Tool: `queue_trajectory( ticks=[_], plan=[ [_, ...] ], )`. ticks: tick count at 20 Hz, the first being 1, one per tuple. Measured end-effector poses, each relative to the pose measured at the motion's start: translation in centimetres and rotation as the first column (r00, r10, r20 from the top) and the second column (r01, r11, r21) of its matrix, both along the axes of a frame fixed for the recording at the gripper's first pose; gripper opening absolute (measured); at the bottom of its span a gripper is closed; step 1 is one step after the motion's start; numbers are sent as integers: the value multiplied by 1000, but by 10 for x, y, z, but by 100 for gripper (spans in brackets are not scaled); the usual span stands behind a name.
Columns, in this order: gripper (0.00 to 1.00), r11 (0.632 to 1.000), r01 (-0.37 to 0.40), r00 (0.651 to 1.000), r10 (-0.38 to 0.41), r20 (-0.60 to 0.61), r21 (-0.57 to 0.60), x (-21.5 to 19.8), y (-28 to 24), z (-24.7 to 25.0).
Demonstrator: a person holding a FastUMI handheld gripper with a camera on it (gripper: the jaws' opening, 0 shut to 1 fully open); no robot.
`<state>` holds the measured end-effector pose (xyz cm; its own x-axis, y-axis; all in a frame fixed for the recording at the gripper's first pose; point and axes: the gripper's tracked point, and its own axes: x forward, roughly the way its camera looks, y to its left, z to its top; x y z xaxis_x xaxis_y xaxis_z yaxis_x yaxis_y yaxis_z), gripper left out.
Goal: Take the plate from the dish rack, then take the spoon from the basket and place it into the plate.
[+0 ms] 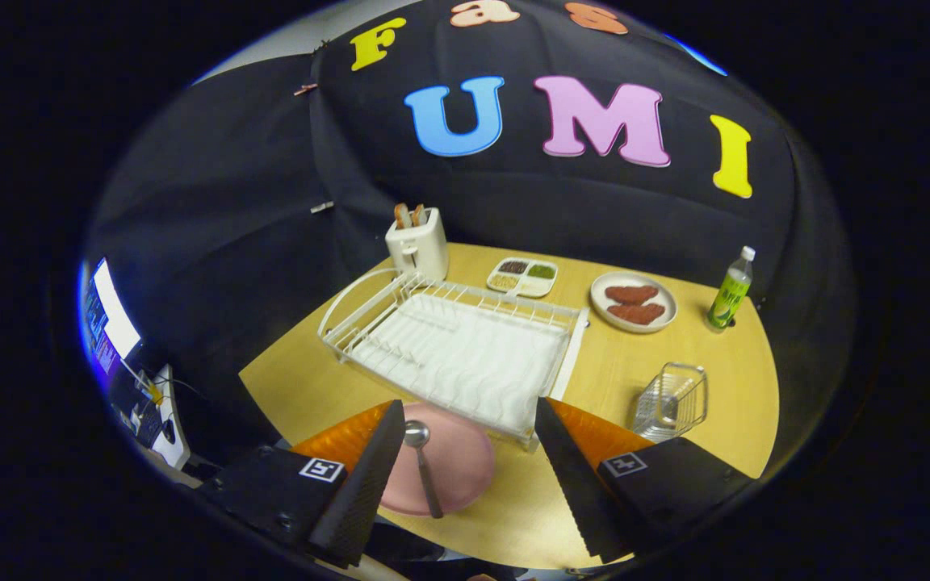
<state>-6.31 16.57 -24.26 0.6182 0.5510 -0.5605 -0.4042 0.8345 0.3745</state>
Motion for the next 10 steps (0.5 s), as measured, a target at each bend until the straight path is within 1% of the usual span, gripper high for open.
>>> queue_trajectory(
  ticks=[2,4,7,10],
  plan=[
    [99,998,61,996,-61,61,0,21,-28,28],
    [99,993,121,985,-122,120,15,40,-57,52],
    [99,980,197,960,-197,198,21,62,-103,82],
    [99,968,250,931,-244,271,13,75,-145,104]
  ],
)
